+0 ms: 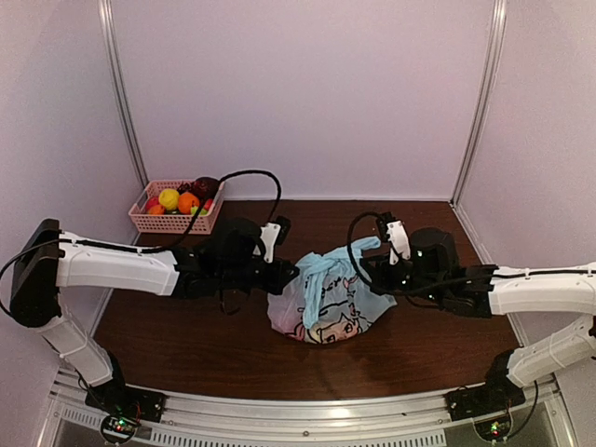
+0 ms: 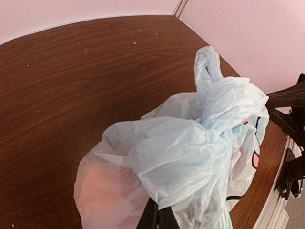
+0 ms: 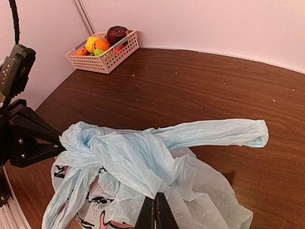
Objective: Untie the knot of the plastic bag and take out the fruit
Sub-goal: Untie the bag handles from the takeout bag.
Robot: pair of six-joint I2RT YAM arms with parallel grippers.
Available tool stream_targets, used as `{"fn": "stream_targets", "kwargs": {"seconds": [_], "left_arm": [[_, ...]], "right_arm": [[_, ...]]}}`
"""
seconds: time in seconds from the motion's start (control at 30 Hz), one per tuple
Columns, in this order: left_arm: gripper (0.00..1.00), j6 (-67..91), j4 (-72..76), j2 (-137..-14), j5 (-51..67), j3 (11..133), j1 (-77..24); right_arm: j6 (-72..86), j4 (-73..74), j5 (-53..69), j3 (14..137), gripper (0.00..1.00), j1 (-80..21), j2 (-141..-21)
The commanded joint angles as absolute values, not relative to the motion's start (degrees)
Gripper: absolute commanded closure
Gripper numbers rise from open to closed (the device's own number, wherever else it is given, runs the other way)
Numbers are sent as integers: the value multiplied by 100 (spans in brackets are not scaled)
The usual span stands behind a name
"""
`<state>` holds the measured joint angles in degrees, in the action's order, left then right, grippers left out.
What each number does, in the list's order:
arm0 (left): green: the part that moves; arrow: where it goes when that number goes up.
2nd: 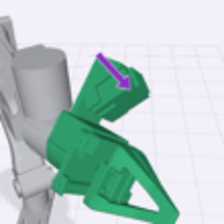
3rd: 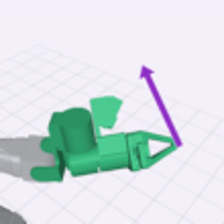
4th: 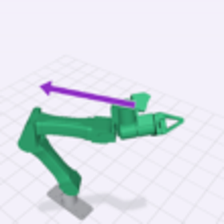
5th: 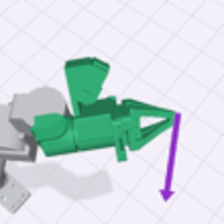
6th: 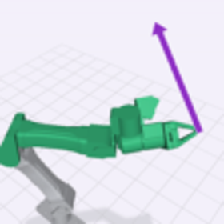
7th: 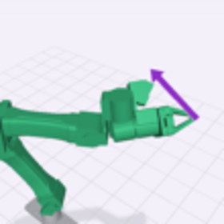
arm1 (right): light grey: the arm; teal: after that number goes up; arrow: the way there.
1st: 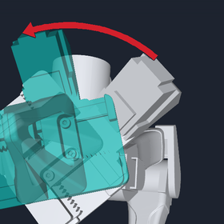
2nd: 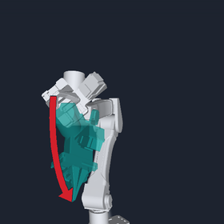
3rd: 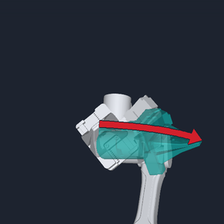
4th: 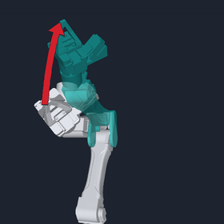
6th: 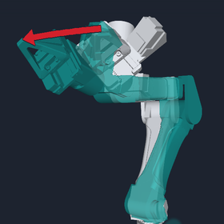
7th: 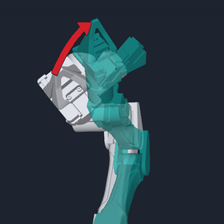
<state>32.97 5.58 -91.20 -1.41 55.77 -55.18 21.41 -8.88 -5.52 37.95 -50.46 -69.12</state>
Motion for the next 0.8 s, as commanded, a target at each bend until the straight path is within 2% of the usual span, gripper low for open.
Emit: {"fn": "stream_targets", "kwargs": {"seconds": [0.0,0.77], "left_arm": [[100,3424,836,-9020,-190,5327,-5467],[100,3568,803,-8742,-422,5028,-5402]], "right_arm": [[2318,-1031,-916,3659,100,-5081,-7028],[2452,-861,-1431,3551,100,-5057,-6716]]}}
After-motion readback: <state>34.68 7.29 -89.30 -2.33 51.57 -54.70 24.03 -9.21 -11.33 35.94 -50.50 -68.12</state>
